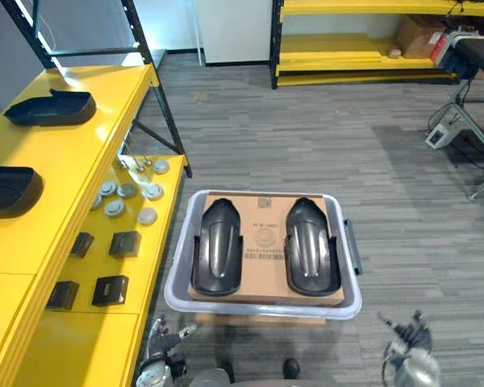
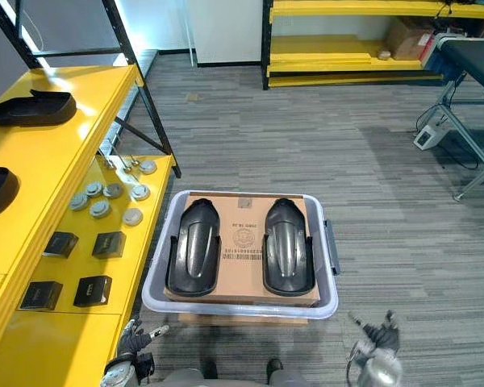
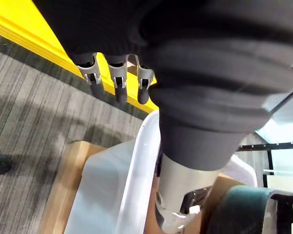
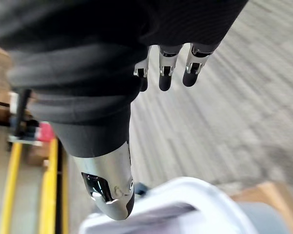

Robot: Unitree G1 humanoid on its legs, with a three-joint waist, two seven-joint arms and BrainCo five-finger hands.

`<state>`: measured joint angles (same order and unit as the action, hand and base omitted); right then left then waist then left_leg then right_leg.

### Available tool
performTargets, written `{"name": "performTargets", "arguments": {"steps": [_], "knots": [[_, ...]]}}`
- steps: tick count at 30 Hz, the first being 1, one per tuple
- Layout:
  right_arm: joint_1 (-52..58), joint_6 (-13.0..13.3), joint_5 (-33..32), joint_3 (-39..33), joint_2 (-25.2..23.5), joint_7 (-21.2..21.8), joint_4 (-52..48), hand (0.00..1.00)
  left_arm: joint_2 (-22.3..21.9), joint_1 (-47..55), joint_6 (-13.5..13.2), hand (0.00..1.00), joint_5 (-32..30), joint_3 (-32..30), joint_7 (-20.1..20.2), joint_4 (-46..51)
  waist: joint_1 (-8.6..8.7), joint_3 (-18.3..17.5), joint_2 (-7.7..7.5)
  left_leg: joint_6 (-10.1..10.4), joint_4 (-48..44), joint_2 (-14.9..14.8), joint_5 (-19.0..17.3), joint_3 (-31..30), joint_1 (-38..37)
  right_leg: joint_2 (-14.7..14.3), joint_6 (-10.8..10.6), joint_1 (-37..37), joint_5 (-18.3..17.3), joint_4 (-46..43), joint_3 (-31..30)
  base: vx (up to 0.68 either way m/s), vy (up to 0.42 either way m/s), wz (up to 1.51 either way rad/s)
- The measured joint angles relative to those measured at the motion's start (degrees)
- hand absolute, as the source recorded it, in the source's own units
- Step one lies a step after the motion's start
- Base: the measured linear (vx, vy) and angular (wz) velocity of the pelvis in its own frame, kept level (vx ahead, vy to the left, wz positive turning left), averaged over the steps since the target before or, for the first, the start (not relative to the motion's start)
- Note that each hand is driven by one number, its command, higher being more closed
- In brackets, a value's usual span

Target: Walk over and take plastic housings, then place them on the shelf

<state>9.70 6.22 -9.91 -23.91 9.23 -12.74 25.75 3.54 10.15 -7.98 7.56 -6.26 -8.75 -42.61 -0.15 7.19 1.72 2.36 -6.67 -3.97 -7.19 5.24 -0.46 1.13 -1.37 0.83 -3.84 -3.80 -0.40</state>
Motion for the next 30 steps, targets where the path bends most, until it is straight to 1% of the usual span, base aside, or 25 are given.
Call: {"name": "performTargets", "arguments": {"steps": [1, 3, 5, 8, 12, 13, 14, 16, 18, 19, 20, 21, 22, 23, 24, 25, 28, 30], "knots": [[0.2, 0.2, 0.7, 0.2, 0.4, -0.2, -2.6, 0.0, 0.0, 0.0, 0.0, 0.0, -0.2, 0.3, 0.0, 0.1, 0.14, 0.0, 0.0, 0.0, 0.1, 0.0, 0.0, 0.0, -0.1, 0.0, 0.0, 0.0, 0.0, 0.0, 0.0, 0.07, -0.007, 0.0], [0.4, 1.2, 3.2, 1.5, 0.6, -1.1, -12.2, 0.0, 0.0, 0.1, 0.0, 0.0, -0.9, 1.6, 0.0, 0.2, 0.29, -0.1, 0.06, -0.1, 0.7, 0.0, 0.0, -0.3, -0.4, -0.1, 0.0, 0.1, 0.0, 0.0, 0.0, 0.09, -0.003, 0.0], [0.4, 1.9, 6.2, 3.7, 0.4, -1.0, -17.0, 0.0, 0.0, 0.1, 0.0, 0.0, -1.3, 2.1, 0.0, 0.2, 0.47, -0.1, 0.04, -0.1, 0.7, 0.0, 0.1, -0.4, -0.5, -0.2, 0.0, 0.2, 0.0, 0.1, 0.1, 0.07, -0.007, 0.03], [0.8, 2.2, 11.2, 8.6, -0.3, -0.7, -23.0, 0.0, 0.0, 0.7, 0.0, 0.0, -1.6, 2.2, 0.0, 0.4, 0.29, -0.1, 0.05, -0.1, 0.8, 0.0, 0.1, -0.6, -1.6, -0.1, 0.0, 1.5, 0.0, 0.2, 0.2, 0.04, -0.004, 0.03], [0.8, 2.2, 19.3, 11.9, -1.1, 0.2, -24.8, 0.0, 0.0, 1.2, -0.1, 0.0, -1.8, 2.3, 0.1, 0.5, -0.68, -0.1, 0.05, -0.1, 0.9, 0.1, 0.1, -0.9, -1.7, 0.0, 0.0, 1.9, 0.0, 0.7, 0.5, -0.01, -0.004, 0.03], [0.8, 2.0, 21.9, 12.7, -1.1, 0.4, -24.6, 0.0, 0.0, 1.4, -0.1, 0.0, -1.8, 2.3, 0.1, 0.5, -0.62, -0.1, 0.05, -0.1, 0.9, 0.2, 0.1, -1.5, -1.3, 0.1, 0.0, 1.9, 0.0, 1.0, 0.8, -0.03, -0.015, 0.13], [0.8, 1.9, 23.0, 13.2, -1.1, 0.4, -24.4, 0.0, 0.0, 1.5, -0.1, 0.0, -1.8, 2.3, 0.1, 0.5, -0.61, -0.1, 0.05, -0.1, 0.9, 0.2, 0.1, -1.7, -1.2, 0.1, 0.0, 1.8, 0.0, 1.1, 1.1, -0.06, -0.029, 0.18], [0.5, 0.3, 26.9, 13.9, -1.8, 0.3, -23.0, 0.0, 0.0, 1.9, -0.1, 0.0, -2.1, 2.4, 0.1, 0.5, -0.66, -0.1, 0.03, -0.1, 1.0, 0.3, 0.5, -2.6, -0.9, 0.1, 0.0, 1.9, 0.0, 1.1, 1.8, -0.07, -0.027, 0.16], [-0.7, -1.2, 29.4, 14.1, -2.2, -0.5, -20.5, 0.0, 0.0, 2.4, -0.1, 0.0, -2.1, 2.5, 0.0, 0.5, -0.64, -0.1, 0.01, -0.1, 1.9, 0.4, 1.4, -3.1, -1.0, 0.1, 0.0, 1.7, 0.0, 1.1, 2.0, -0.07, -0.027, 0.13], [-1.0, -2.5, 31.2, 14.2, -2.3, -1.5, -19.1, 0.0, 0.1, 2.4, -0.1, 0.0, -2.1, 2.9, -0.1, 0.5, -0.7, -0.1, -0.01, 0.1, 2.6, 0.6, 2.1, -3.6, -0.8, 0.2, 0.0, 1.4, 0.0, 1.1, 2.3, -0.08, -0.03, 0.16], [-1.3, -3.2, 32.2, 14.2, -2.4, -2.2, -18.3, 0.0, 0.1, 2.4, -0.1, 0.0, -2.1, 3.3, -0.1, 0.5, -0.68, -0.1, -0.01, 0.0, 3.0, 0.6, 2.5, -3.8, -0.7, 0.2, 0.0, 1.2, 0.1, 1.1, 2.6, -0.09, -0.03, 0.2], [-1.8, -4.6, 33.4, 14.0, -2.8, -3.5, -17.0, 0.0, 0.0, 2.4, -0.1, 0.0, -2.2, 3.8, -0.1, 0.5, -0.66, 0.0, -0.01, 0.1, 3.6, 0.7, 3.2, -4.2, -0.3, 0.3, 0.0, 0.8, 0.2, 1.1, 3.1, -0.08, -0.022, 0.23], [-2.2, -5.4, 34.2, 13.3, -3.6, -4.6, -15.7, 0.0, -0.1, 2.4, -0.1, 0.0, -2.2, 4.1, -0.1, 0.5, -0.64, 0.0, -0.07, 0.2, 4.3, 0.8, 3.9, -4.9, -0.3, 0.5, 0.0, 0.7, 0.4, 1.1, 3.6, -0.08, -0.01, 0.24], [-2.3, -5.8, 34.4, 12.9, -3.9, -5.1, -15.2, 0.0, -0.1, 2.4, -0.1, 0.0, -2.2, 4.1, -0.1, 0.5, -0.63, 0.0, -0.12, 0.2, 4.6, 0.8, 4.1, -5.2, -0.3, 0.6, 0.0, 0.7, 0.4, 1.1, 3.9, -0.07, 0.003, 0.18], [-2.4, -6.9, 34.8, 12.4, -4.5, -6.5, -14.9, 0.0, -0.1, 2.5, -0.1, 0.0, -2.2, 4.1, -0.1, 0.5, -0.71, 0.0, -0.16, 0.2, 4.7, 0.8, 4.3, -5.4, -0.3, 0.6, 0.0, 0.7, 0.5, 1.1, 4.0, -0.07, 0.007, 0.08], [-2.8, -7.4, 34.8, 12.4, -4.6, -7.6, -14.4, 0.0, -0.1, 2.8, -0.1, 0.0, -2.2, 4.1, -0.2, 0.5, -0.68, 0.0, -0.16, 0.1, 4.7, 0.8, 4.4, -5.4, -0.3, 0.7, -0.1, 0.7, 0.6, 1.1, 4.0, -0.07, 0.003, 0.03], [-3.8, -8.2, 34.8, 11.7, -4.7, -9.0, -12.7, 0.0, -0.1, 3.1, -0.1, 0.0, -2.2, 4.1, -0.2, 0.4, -0.7, 0.3, -0.28, 0.0, 4.8, 1.0, 4.5, -5.6, -0.1, 0.9, -0.3, 0.6, 0.8, 1.2, 4.0, -0.03, 0.007, 0.01], [-5.6, -9.2, 34.8, 10.4, -5.1, -10.4, -10.0, 0.0, -0.1, 3.3, -0.1, 0.0, -2.2, 4.3, -0.3, 0.4, -0.68, 0.6, -0.45, -0.2, 4.7, 1.3, 4.7, -5.6, 0.9, 1.0, -0.5, -0.3, 1.3, 1.6, 4.0, -0.04, 0.019, 0.0]]}}
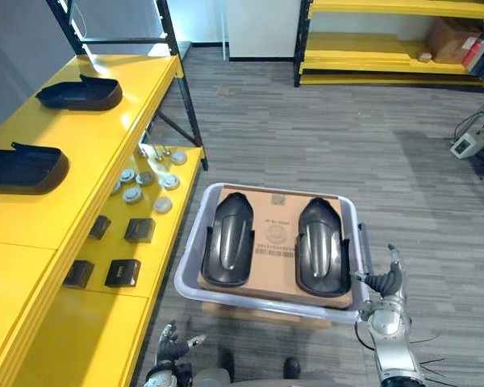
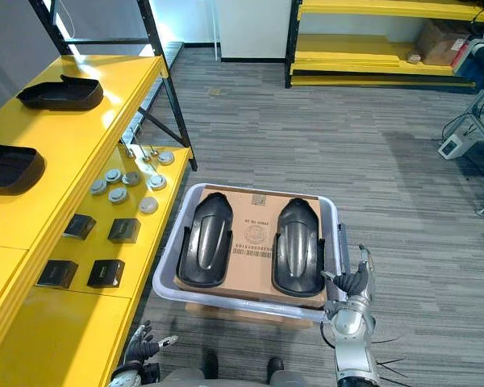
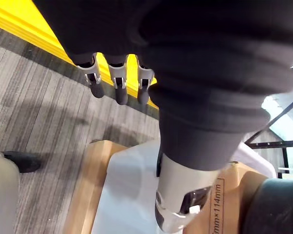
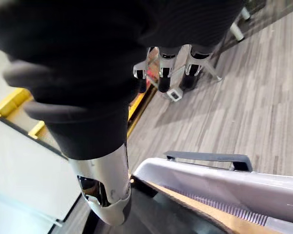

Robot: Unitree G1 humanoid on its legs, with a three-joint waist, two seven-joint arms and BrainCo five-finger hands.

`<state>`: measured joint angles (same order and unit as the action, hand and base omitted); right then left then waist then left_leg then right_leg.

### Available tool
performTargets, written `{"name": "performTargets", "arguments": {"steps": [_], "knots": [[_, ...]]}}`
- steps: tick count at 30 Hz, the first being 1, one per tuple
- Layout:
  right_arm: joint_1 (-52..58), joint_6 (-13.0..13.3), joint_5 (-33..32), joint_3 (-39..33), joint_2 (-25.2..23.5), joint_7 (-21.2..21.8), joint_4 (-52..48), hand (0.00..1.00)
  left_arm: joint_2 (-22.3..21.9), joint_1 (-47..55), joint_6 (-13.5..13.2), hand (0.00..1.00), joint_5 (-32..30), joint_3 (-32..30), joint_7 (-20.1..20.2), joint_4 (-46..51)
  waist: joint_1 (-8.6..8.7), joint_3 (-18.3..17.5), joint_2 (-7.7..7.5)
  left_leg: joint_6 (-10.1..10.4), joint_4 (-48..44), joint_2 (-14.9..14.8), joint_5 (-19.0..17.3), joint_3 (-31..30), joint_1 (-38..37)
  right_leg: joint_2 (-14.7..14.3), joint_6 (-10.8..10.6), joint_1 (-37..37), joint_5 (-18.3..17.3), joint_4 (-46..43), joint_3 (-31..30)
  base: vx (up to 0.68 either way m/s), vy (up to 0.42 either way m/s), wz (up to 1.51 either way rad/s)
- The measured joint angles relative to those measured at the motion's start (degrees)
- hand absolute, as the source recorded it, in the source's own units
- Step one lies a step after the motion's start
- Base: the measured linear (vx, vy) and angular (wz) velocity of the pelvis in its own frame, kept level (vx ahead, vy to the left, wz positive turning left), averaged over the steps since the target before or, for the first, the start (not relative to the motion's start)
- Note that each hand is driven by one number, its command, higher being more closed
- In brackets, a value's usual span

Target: Walk over and take plastic housings, then place them on the shelf

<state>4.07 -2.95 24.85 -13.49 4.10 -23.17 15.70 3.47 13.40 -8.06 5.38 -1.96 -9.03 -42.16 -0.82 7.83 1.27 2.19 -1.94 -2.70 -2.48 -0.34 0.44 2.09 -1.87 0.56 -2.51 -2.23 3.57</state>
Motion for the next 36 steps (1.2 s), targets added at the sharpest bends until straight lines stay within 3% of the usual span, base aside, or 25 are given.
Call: {"name": "performTargets", "arguments": {"steps": [11, 12, 17, 25, 30, 36], "knots": [[-12.9, -1.1, -5.2, -0.3, 1.0, -0.8, 13.5, 0.0, 0.1, -1.2, -0.4, 0.0, 0.9, 1.9, -1.2, 1.9, -0.42, 5.3, 1.54, -0.7, -2.1, 1.6, 0.6, -1.3, 5.3, 1.3, -0.7, -2.9, 1.3, 1.1, 1.4, 0.0, 0.02, 0.08], [-14.6, -1.0, -6.3, -0.2, 1.1, -1.0, 15.3, 1.0, 0.1, -1.2, -0.7, 0.0, 1.3, 1.9, -1.3, 1.9, -0.57, 6.2, 1.69, -0.7, -2.3, 1.7, 0.6, -1.3, 5.3, 1.3, -0.7, -2.9, 1.3, 1.0, 1.4, 0.0, 0.008, 0.04], [-20.7, -0.9, -9.9, -1.4, 3.5, -1.9, 22.7, 1.0, 0.1, -2.4, -1.3, 0.0, 1.9, 3.7, -2.4, 2.3, -1.93, 8.4, 2.9, -0.7, -3.2, 1.8, 0.6, -1.5, 7.8, 1.5, -0.8, -5.4, 1.4, 0.1, 1.5, -0.03, 0.005, 0.01], [-23.2, 0.2, -14.1, -1.9, 6.3, -1.9, 24.8, 1.0, 0.0, -3.5, -1.3, 0.0, 3.0, 4.2, -2.7, 2.2, -1.56, 9.1, 3.09, -0.7, -3.3, 1.7, 0.6, -1.2, 7.7, 1.4, -0.8, -5.9, 1.4, -0.7, 1.0, -0.02, 0.0, -0.02], [-15.5, 0.2, -14.2, -1.9, 5.2, -1.8, 12.9, 1.0, 0.0, -3.4, -1.1, 0.0, 3.0, 4.1, -2.6, 3.0, -1.5, 9.1, 3.06, -0.7, -2.9, 1.6, 0.6, -1.2, 7.0, 1.3, -0.8, -5.4, 1.4, -0.7, 0.8, 0.0, 0.0, 0.0], [-7.8, 0.1, -12.9, -4.4, 4.6, -1.8, -0.2, 1.0, 0.0, -2.8, -1.1, 0.0, 2.8, 4.0, -2.2, 11.7, -0.79, 8.2, 2.94, -0.9, -2.1, 1.8, 0.7, -1.3, 4.8, 1.7, -1.1, -3.5, 1.2, -0.5, 1.0, 0.0, 0.001, 0.01]]}}
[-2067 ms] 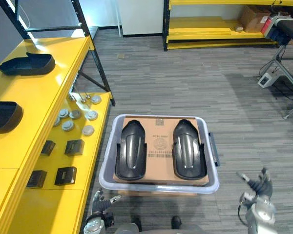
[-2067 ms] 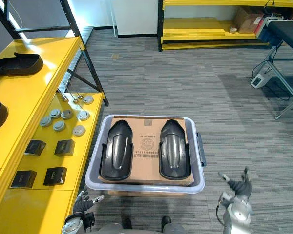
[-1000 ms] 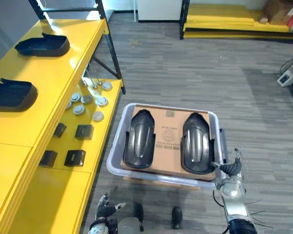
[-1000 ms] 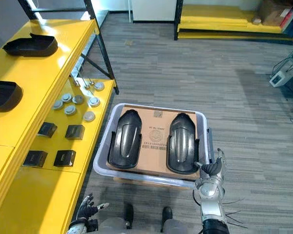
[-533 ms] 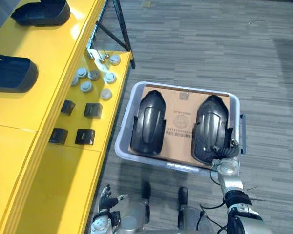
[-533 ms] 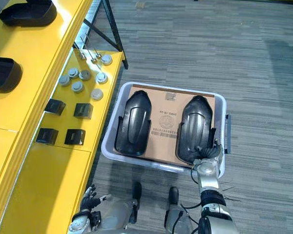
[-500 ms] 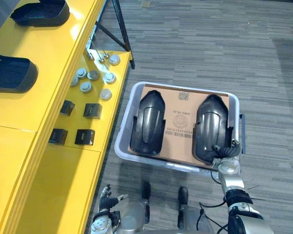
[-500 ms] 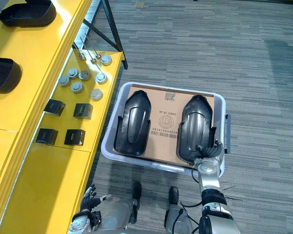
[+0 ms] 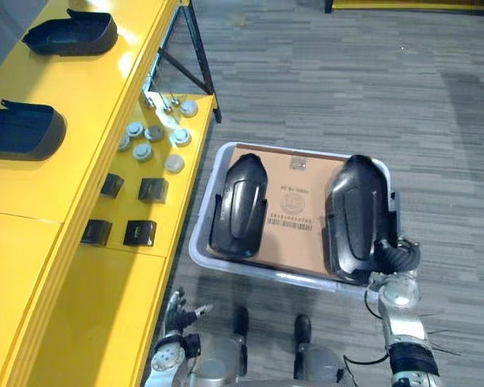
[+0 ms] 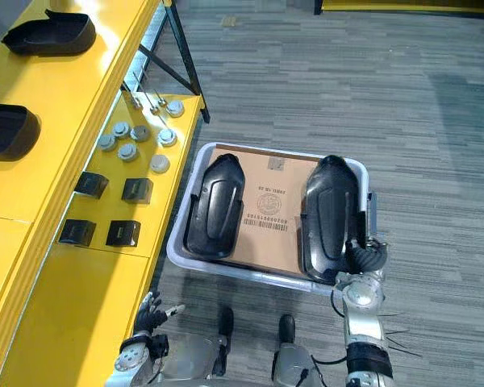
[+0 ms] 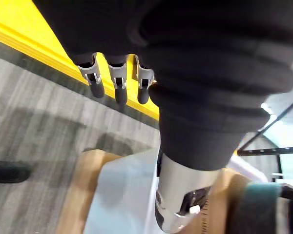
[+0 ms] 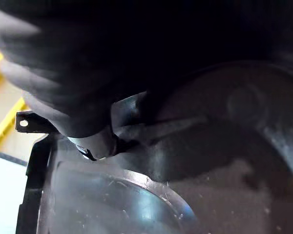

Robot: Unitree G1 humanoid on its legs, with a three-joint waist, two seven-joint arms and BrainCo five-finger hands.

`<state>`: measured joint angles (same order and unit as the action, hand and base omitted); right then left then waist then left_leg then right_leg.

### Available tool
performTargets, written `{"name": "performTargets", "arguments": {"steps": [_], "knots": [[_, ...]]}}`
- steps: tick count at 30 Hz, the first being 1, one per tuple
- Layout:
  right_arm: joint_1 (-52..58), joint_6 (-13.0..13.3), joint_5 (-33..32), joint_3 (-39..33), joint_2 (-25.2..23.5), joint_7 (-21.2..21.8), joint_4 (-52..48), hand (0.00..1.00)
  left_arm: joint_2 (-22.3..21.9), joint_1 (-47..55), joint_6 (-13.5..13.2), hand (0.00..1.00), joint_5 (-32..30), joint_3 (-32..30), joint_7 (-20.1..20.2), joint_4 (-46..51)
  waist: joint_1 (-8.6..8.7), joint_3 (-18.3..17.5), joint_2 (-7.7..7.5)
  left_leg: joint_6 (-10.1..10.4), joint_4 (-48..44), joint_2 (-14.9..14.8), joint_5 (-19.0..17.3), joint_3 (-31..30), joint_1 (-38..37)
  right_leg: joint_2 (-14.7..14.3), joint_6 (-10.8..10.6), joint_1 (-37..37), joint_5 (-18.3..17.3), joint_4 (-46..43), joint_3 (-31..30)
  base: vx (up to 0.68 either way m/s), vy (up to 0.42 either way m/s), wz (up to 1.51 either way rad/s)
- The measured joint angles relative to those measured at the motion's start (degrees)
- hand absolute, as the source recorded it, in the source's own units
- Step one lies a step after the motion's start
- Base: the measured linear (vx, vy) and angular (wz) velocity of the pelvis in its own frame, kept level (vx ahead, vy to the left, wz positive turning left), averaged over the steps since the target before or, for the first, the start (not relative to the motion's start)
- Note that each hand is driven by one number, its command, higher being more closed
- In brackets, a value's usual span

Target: Walk over and take plastic housings, then place them on the shelf

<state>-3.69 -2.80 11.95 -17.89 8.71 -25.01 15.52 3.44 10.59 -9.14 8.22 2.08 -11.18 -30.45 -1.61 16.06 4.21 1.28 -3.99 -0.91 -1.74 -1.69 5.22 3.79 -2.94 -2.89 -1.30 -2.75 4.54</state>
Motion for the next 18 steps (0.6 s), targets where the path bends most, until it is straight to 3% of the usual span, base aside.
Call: {"name": "performTargets", "arguments": {"steps": [3, 8, 13, 18], "knots": [[1.6, 0.1, 2.4, -1.4, -1.4, -0.3, -6.3, 1.0, -0.1, 2.3, 0.0, 0.0, -0.2, 0.1, 0.2, 7.0, 1.16, -0.9, -0.49, -0.2, 0.3, 0.0, 0.0, 0.1, -0.8, 0.2, -0.2, 0.7, -0.1, 0.3, -0.1, -0.02, 0.004, 0.0], [3.6, 0.1, 6.2, -1.0, -4.2, -1.2, -15.6, 1.0, -1.9, 5.7, -0.3, 0.0, 0.1, 1.1, 1.1, 24.9, 1.09, -3.4, -1.54, -0.2, 0.9, 0.0, 0.0, -0.2, -1.6, 0.3, -0.2, 1.8, -0.1, 1.0, 0.3, 0.01, -0.002, 0.02], [3.4, 0.1, 11.2, 5.3, -6.2, -1.1, -24.2, 1.0, -2.2, 4.5, -1.9, 0.0, 0.2, 5.7, 0.9, 40.3, 1.1, -4.9, -1.57, -0.2, 1.0, 0.2, 0.0, -1.4, -2.3, 0.4, -0.2, 3.4, -0.1, 1.9, 1.7, 0.02, -0.003, 0.13], [-0.1, 0.2, 13.6, 14.8, -8.7, -0.9, -27.5, 1.0, -2.3, -1.1, -2.5, 0.0, 0.2, 12.2, -0.3, 42.3, 0.85, -6.3, -1.6, -0.2, 1.1, 0.1, 0.0, -1.7, -3.4, 0.5, -0.2, 4.7, -0.1, 1.9, 2.1, -0.01, -0.001, 0.04]]}}
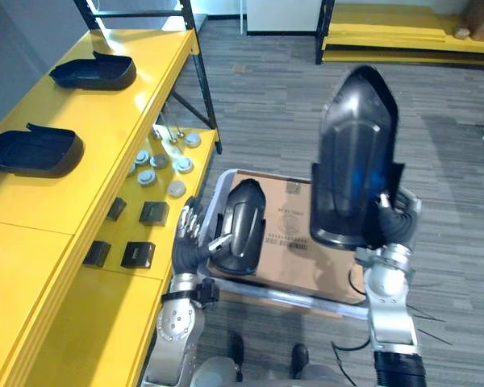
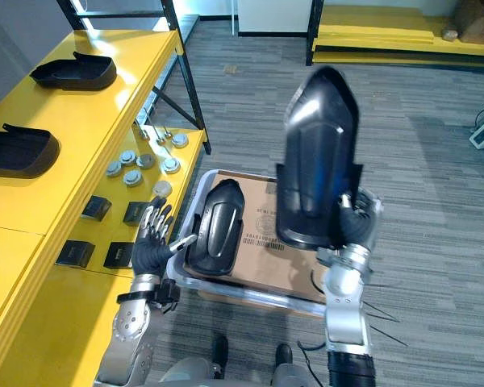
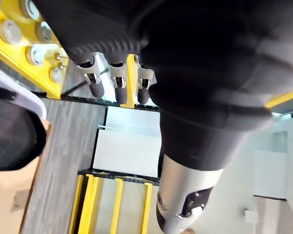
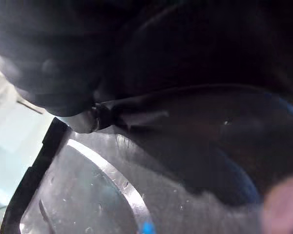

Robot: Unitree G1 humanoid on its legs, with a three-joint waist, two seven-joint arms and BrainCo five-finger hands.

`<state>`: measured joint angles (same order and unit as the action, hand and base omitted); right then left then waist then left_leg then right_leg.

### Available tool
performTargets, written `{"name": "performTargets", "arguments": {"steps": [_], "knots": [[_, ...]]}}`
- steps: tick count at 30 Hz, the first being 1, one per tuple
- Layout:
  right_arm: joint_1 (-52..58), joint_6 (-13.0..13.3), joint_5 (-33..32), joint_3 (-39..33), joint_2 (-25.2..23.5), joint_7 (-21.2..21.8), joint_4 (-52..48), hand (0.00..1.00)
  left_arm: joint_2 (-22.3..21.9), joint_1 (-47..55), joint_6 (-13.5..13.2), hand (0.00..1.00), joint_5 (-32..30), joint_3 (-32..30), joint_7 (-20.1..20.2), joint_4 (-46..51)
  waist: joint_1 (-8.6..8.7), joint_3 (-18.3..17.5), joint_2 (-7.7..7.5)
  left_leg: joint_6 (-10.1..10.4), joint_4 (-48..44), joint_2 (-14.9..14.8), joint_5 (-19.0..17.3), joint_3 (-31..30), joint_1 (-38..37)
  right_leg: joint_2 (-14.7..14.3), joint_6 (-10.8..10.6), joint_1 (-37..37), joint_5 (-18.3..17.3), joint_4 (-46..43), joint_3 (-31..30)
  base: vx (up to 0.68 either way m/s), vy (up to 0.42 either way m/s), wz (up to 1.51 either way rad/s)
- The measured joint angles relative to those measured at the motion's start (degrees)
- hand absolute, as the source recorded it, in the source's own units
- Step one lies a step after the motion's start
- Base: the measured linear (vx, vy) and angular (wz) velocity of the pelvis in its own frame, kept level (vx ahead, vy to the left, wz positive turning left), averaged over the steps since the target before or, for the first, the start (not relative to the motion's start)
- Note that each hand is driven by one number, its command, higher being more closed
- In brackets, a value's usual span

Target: Walk over and take plastic housings, then place them on the shelf

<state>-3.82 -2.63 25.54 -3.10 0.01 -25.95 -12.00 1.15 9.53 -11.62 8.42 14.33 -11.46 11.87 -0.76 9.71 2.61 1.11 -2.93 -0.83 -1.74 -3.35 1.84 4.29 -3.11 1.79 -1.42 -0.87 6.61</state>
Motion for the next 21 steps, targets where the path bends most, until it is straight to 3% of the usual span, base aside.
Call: {"name": "performTargets", "arguments": {"steps": [9, 16, 17, 19, 20, 21], "knots": [[-2.5, 0.1, 3.0, 17.2, -2.3, 1.5, -1.1, 1.0, -1.0, -7.9, 1.9, 0.0, 0.5, 10.3, -2.5, -5.3, 0.21, -3.6, -0.63, 0.0, 1.9, 0.0, 1.2, 0.1, -0.9, 0.0, 0.0, 0.0, 0.0, 0.0, -0.1, -0.02, -0.001, 0.0], [-3.0, 0.1, 4.3, 19.1, -2.3, 2.2, -0.9, 1.0, -0.7, -8.5, 3.0, 0.0, 4.5, 11.0, -5.5, -8.1, 0.18, -5.6, -1.46, -0.1, 5.1, 0.0, 2.9, 0.4, -2.6, 0.0, 0.0, 0.0, 0.0, 0.0, -0.4, -0.01, -0.001, -0.01], [-3.0, 0.1, 4.3, 19.4, -2.1, 2.3, -0.5, 1.0, -0.3, -8.5, 3.1, 1.0, 4.5, 11.3, -6.2, -8.1, 0.24, -5.8, -1.6, -0.1, 5.1, 0.0, 2.9, 0.5, -2.6, 0.0, 0.0, 0.0, 0.0, 0.0, -0.4, 0.0, 0.0, 0.0], [-3.0, 0.1, 4.3, 19.7, -1.5, 2.3, 0.1, 1.0, 0.5, -8.5, 3.7, 1.0, 5.0, 11.8, -6.5, -8.2, 0.42, -6.2, -1.8, -0.2, 5.1, 0.0, 2.9, 0.5, -2.6, 0.0, 0.0, 0.0, 0.0, 0.0, -0.4, -0.02, -0.001, -0.01], [-3.0, 0.1, 4.3, 19.8, -1.3, 2.3, 0.1, 0.0, 0.7, -8.5, 3.7, 1.0, 5.0, 11.8, -6.6, -8.4, 0.45, -6.4, -1.81, -0.2, 5.1, 0.0, 2.9, 0.5, -2.6, 0.0, 0.0, 0.0, 0.0, 0.0, -0.4, 0.0, 0.0, 0.0], [-2.9, 0.1, 4.2, 20.0, -0.8, 2.3, 0.4, 0.0, 0.9, -8.5, 3.8, 1.0, 5.0, 12.0, -6.6, -9.0, 0.51, -6.9, -1.81, -0.2, 5.2, 0.0, 2.9, 0.5, -2.6, -0.1, 0.0, 0.0, 0.0, 0.0, -0.4, 0.0, 0.0, 0.0]]}}
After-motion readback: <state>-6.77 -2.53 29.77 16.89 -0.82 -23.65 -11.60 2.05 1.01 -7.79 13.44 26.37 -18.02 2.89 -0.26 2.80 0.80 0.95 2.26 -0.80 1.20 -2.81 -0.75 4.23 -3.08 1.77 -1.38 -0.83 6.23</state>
